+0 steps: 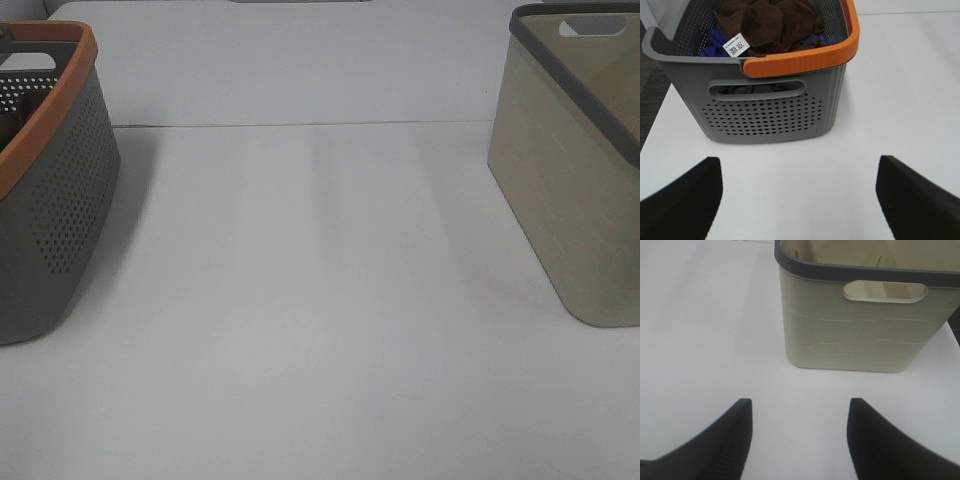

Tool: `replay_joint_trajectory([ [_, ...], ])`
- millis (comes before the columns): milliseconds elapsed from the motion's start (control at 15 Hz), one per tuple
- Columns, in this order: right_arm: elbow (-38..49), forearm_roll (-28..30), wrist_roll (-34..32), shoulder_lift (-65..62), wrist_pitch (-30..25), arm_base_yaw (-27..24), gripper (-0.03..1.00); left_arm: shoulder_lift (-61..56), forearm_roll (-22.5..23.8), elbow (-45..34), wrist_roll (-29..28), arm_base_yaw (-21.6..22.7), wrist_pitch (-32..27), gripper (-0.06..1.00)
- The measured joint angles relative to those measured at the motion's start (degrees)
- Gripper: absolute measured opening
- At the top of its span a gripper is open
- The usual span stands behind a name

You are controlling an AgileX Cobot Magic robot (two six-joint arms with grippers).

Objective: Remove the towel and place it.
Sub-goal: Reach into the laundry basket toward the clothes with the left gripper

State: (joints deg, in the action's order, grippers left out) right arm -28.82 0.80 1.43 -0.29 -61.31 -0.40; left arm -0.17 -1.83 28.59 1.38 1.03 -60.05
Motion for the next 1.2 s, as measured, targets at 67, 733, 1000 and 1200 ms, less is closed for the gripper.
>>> replay_joint_trajectory([
  [67,0.0,0.0,0.0,0.0,0.0,0.0,0.55,0.0,0.0,0.0,0.0,0.0,0.0,0.8],
  [733,0.0,0.0,0.0,0.0,0.0,0.0,0.55,0.0,0.0,0.0,0.0,0.0,0.0,0.8],
  [1000,0.0,0.0,0.0,0.0,0.0,0.0,0.55,0.0,0.0,0.0,0.0,0.0,0.0,0.8],
  [1200,0.0,0.0,0.0,0.0,0.0,0.0,0.55,0.0,0.0,0.0,0.0,0.0,0.0,0.8],
])
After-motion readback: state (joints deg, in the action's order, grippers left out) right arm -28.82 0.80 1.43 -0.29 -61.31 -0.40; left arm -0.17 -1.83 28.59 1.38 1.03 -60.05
